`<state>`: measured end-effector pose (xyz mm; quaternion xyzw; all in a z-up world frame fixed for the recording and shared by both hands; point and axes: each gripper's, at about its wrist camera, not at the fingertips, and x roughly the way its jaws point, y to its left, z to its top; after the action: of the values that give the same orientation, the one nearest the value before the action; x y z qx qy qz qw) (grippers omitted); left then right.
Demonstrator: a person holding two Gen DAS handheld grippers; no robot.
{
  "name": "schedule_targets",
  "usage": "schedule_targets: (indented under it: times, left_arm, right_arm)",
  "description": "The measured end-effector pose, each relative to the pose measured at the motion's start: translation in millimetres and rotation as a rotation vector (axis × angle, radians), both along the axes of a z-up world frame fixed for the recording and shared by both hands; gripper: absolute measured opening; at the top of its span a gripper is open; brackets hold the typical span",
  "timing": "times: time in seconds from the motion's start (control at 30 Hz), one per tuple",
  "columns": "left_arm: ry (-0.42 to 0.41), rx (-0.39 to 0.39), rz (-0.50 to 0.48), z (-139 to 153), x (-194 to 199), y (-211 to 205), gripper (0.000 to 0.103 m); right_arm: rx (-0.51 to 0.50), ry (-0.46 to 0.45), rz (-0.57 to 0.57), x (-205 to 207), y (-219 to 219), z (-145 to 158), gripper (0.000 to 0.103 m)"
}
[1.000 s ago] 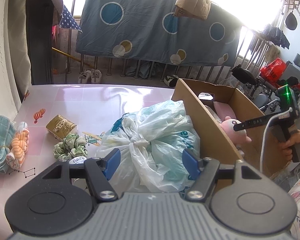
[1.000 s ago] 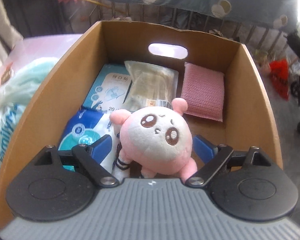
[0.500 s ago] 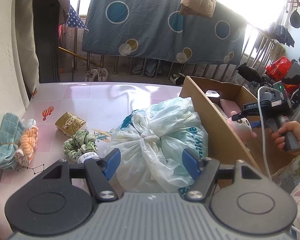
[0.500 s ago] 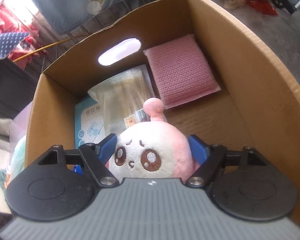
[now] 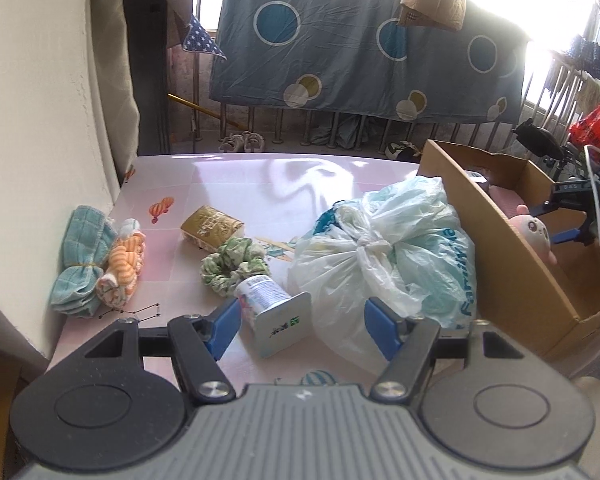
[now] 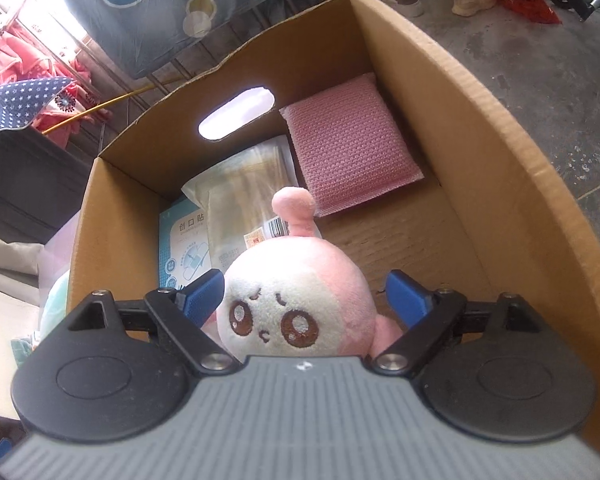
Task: Organize soft objects
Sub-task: 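Move the right gripper back to the table above the teal towel bundle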
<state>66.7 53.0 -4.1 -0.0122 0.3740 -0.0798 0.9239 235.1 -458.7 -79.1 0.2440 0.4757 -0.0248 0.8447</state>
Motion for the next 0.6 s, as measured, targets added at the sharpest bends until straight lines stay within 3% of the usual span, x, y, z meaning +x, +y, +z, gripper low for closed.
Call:
schedule_targets:
  times: [0.13, 0.27, 0.43, 0.6]
  left_arm:
    - [-0.038, 0.087, 0.081, 3, -11, 24, 0.069]
    - [-0.076, 0.236, 0.164, 0, -17, 43, 0.069]
    - [-0.103, 0.475, 0.238, -21, -14, 61, 0.069]
    - [-0.116, 0.641, 0.228, -46, -1, 72, 0.069]
  right_arm:
    - [-0.083, -0.082, 0.023, -15, 14, 39, 0.088]
    - [-0.115, -0.203, 0.095, -29, 51, 90, 0.089]
    - [0.039, -0.308, 0.31, -26, 136, 137, 0.089]
    - [0.314, -0.242, 0.561, 8, 260, 138, 0.088]
